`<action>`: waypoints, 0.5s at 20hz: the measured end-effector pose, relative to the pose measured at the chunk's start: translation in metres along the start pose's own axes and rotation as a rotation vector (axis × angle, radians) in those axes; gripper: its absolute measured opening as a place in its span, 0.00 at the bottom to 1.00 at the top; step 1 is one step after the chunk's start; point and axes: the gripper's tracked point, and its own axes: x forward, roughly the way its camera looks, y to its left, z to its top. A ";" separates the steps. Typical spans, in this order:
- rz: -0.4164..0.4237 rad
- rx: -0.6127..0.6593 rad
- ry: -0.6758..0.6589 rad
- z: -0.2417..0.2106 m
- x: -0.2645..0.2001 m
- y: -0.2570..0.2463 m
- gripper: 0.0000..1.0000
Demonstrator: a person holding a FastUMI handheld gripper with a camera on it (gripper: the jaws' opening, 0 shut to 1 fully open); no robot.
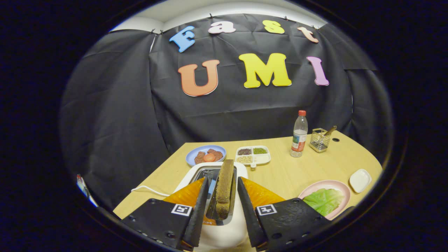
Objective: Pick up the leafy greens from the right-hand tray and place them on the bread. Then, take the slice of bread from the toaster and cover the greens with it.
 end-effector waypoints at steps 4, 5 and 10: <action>-0.024 0.007 0.033 -0.005 0.010 -0.004 0.42; -0.012 0.024 0.052 -0.008 0.012 -0.001 0.32; 0.046 0.069 0.056 0.002 0.011 0.004 0.08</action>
